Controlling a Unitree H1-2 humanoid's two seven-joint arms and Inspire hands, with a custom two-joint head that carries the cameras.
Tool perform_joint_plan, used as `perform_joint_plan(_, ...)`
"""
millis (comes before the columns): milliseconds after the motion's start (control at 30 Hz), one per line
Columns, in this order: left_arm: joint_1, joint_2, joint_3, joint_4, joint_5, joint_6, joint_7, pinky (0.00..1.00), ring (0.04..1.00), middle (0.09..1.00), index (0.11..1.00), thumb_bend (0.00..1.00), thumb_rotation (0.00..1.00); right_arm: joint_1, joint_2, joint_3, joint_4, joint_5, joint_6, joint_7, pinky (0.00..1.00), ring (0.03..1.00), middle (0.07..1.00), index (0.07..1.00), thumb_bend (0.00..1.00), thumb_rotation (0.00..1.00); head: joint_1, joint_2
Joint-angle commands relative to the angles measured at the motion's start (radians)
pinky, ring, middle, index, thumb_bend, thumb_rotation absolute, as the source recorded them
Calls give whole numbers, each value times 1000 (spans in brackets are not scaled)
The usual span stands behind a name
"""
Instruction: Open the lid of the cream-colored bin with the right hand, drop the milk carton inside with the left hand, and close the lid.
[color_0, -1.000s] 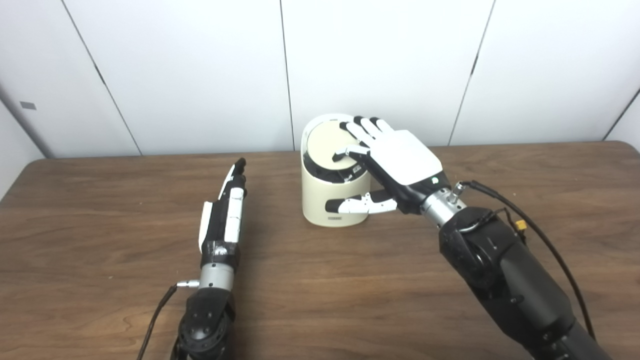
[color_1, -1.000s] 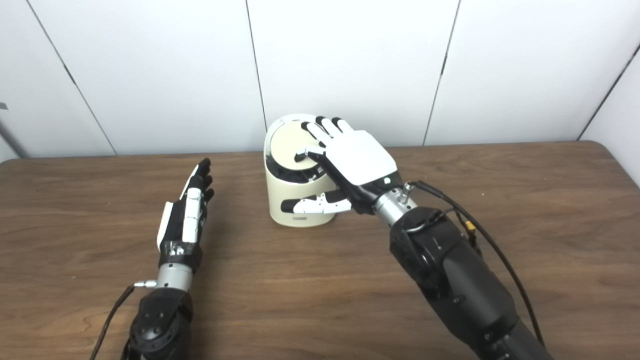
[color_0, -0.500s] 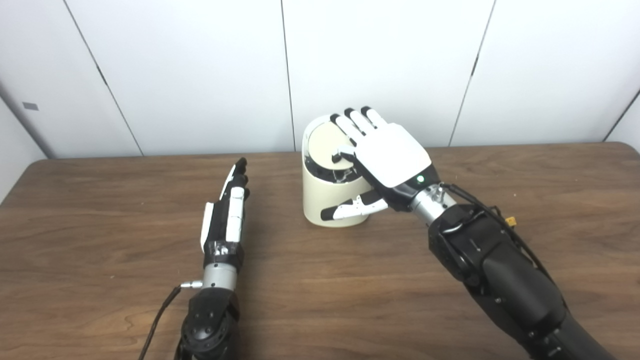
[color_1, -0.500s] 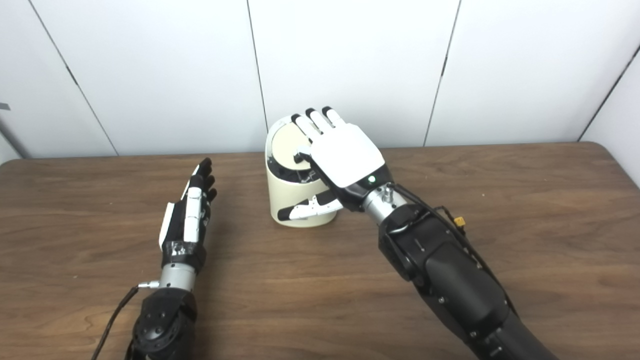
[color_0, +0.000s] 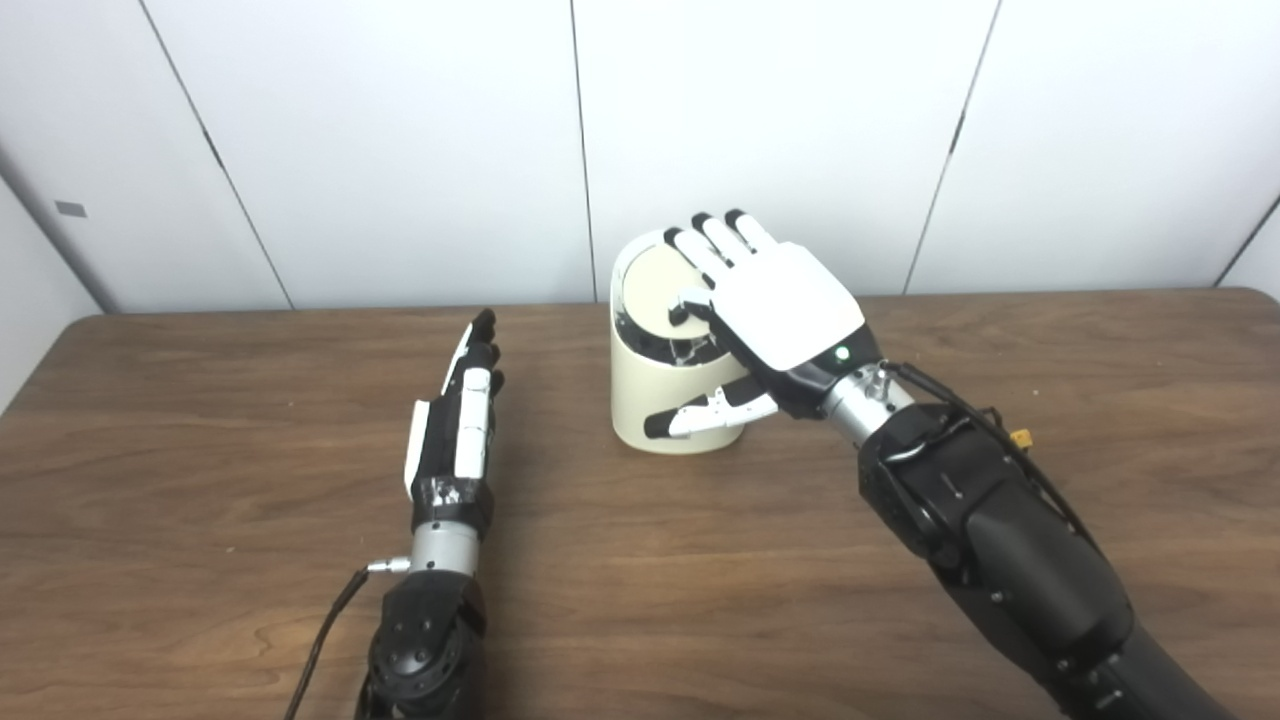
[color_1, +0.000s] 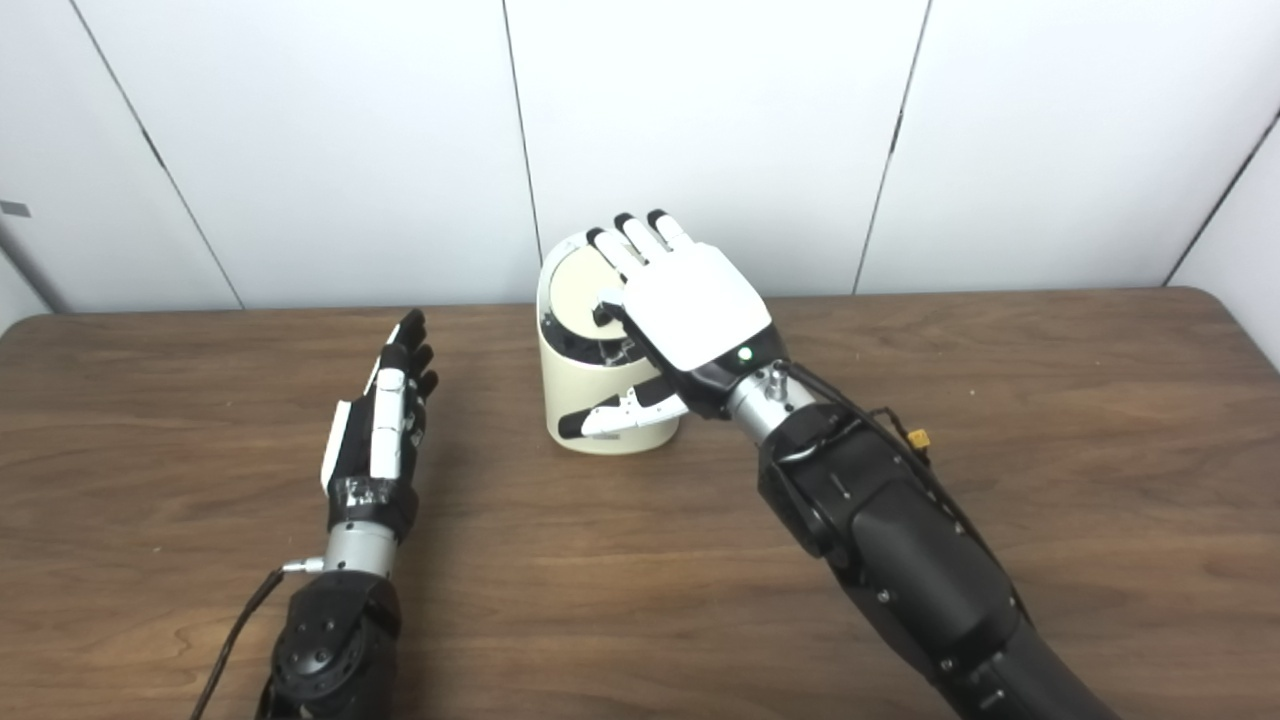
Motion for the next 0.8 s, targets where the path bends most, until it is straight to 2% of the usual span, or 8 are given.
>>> perform_joint_plan(0, -39, -6, 0, -24, 3, -41, 5, 1000, 1000, 1000, 1000, 648, 929, 29, -16, 3, 40, 26, -14, 92, 1000, 1000, 978, 660, 658, 1000, 0, 1)
perform_joint_plan(233, -39, -9, 1, -28, -9, -29, 0, 1000, 1000, 1000, 1000, 642, 926, 54, 42, -117, 13, 152, 12, -58, 1000, 1000, 969, 723, 589, 1000, 2, 1)
perform_joint_plan(333, -40, -7, 1, -27, -10, -38, -1, 1000, 1000, 1000, 1000, 645, 914, 55, 63, -165, -10, 184, 31, -84, 1000, 1000, 980, 776, 563, 1000, 1, 2)
perform_joint_plan(400, -40, -6, 2, -30, -9, -37, 1, 1000, 1000, 1000, 1000, 649, 908, 56, 73, -200, -22, 210, 36, -102, 1000, 1000, 985, 862, 538, 1000, 3, 2)
perform_joint_plan(500, -39, -4, 5, -35, -8, -33, 3, 1000, 1000, 1000, 1000, 644, 924, 62, 87, -250, -35, 263, 39, -110, 1000, 1000, 987, 931, 528, 1000, 3, 2)
perform_joint_plan(633, -37, 2, 11, -42, -14, -33, -3, 1000, 1000, 1000, 1000, 638, 926, 79, 91, -294, -40, 310, 45, -129, 1000, 1000, 978, 958, 534, 1000, 0, 3)
perform_joint_plan(767, -33, 30, 8, -49, -5, -21, -21, 1000, 1000, 1000, 1000, 647, 939, 103, 97, -329, -36, 354, 55, -151, 1000, 1000, 968, 966, 542, 1000, 6, 0)
